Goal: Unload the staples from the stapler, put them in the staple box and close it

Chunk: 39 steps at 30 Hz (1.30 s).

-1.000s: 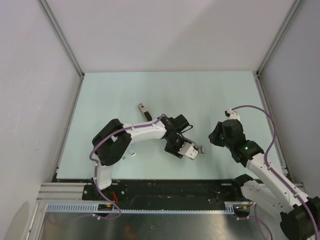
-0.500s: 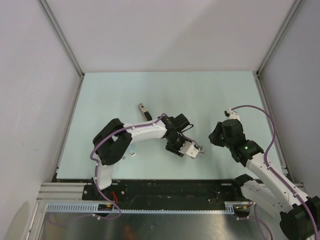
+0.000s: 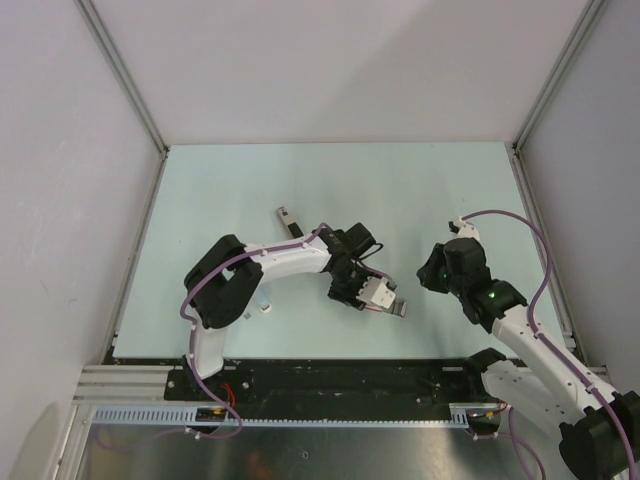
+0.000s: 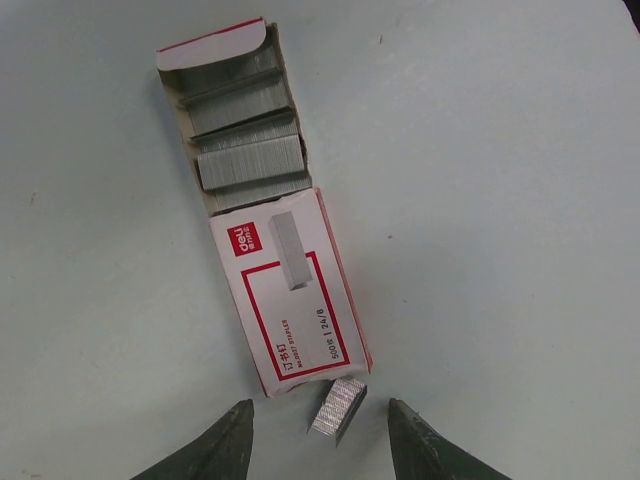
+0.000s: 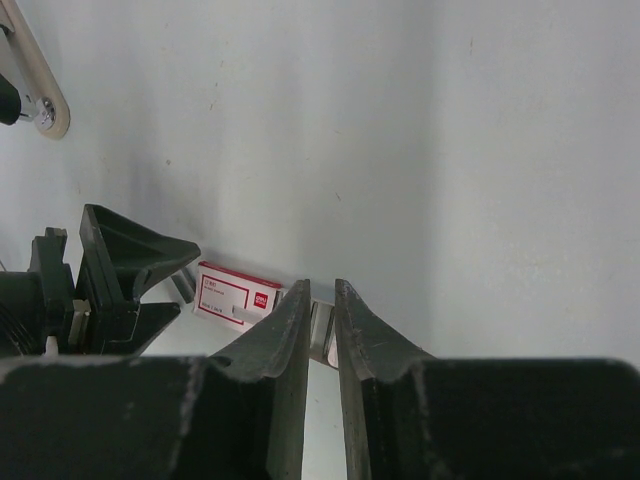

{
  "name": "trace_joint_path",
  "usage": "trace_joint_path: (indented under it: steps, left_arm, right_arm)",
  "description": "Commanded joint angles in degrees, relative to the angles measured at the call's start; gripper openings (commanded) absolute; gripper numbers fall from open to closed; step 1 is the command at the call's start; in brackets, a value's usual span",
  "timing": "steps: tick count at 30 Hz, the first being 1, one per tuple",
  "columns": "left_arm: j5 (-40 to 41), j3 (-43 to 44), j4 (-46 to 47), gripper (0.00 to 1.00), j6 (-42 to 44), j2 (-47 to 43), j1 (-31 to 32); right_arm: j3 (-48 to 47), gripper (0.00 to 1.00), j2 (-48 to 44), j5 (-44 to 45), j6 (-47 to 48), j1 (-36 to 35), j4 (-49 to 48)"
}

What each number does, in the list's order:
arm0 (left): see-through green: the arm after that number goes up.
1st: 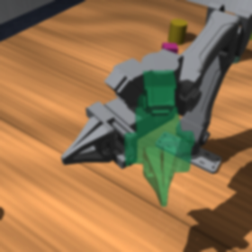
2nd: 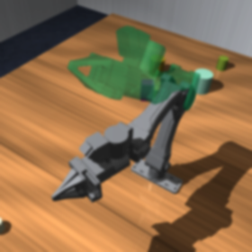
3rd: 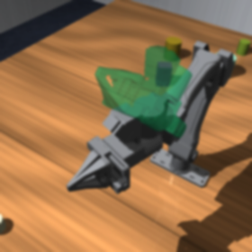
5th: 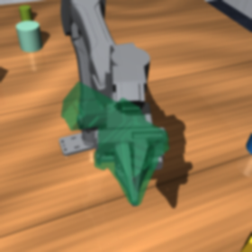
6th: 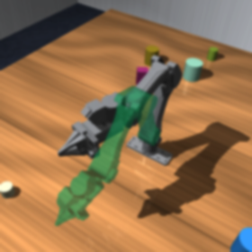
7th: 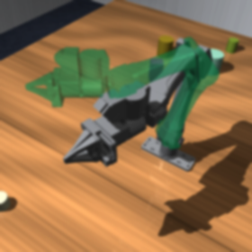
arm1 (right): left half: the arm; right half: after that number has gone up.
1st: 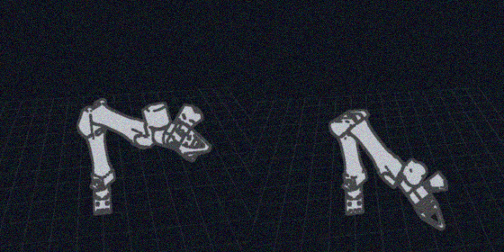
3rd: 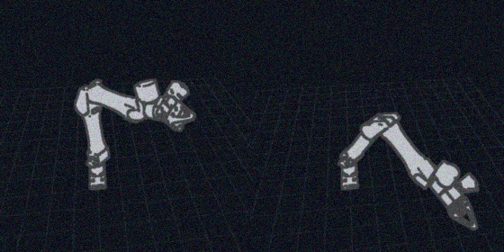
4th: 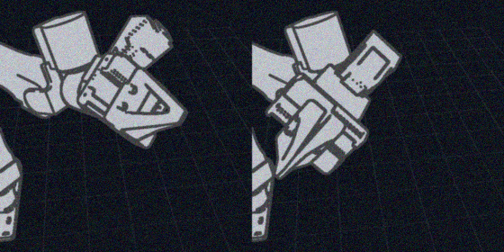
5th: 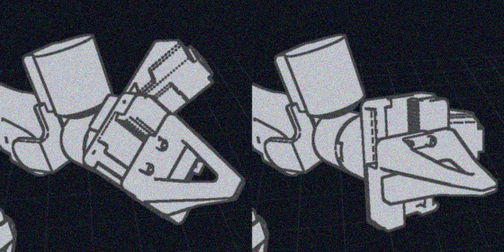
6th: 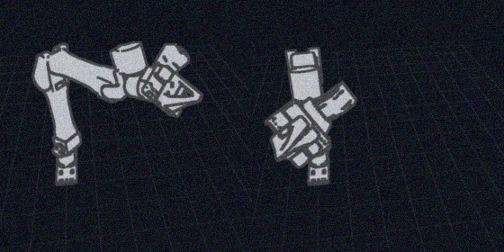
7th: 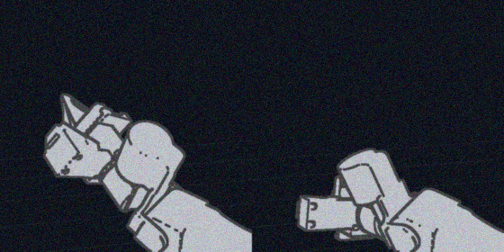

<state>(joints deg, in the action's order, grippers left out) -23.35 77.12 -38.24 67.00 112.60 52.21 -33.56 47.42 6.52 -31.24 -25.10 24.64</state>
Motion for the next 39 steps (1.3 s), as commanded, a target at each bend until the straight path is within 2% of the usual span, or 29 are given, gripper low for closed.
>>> trace_joint_path:
  steps: [1, 7, 13, 28, 39]
  left_arm:
    - [0.12, 1.00, -0.38, 0.58, -0.30, 1.84, -0.10]
    - [0.91, 1.19, -0.36, 0.46, -0.78, 3.15, 0.44]
    - [1.30, 1.24, -0.40, 0.41, -0.89, 3.63, 1.12]
    - [4.97, -0.78, -0.47, 0.19, -2.76, 3.86, 1.44]
    - [6.80, -3.10, -0.44, 0.12, -9.04, 1.51, -2.82]
  right_arm:
    - [-0.85, 0.20, -0.17, -0.38, 0.75, 0.19, -1.42]
    - [-0.74, 0.20, -0.13, -0.17, 0.79, 0.26, -1.54]
    - [-0.63, 0.20, -0.09, -0.18, 1.00, 0.38, -1.70]
    - [-0.54, 0.20, -0.18, -0.70, 1.15, 0.90, -1.89]
    - [-0.14, 0.20, 0.05, -1.37, 1.21, 1.03, -2.54]
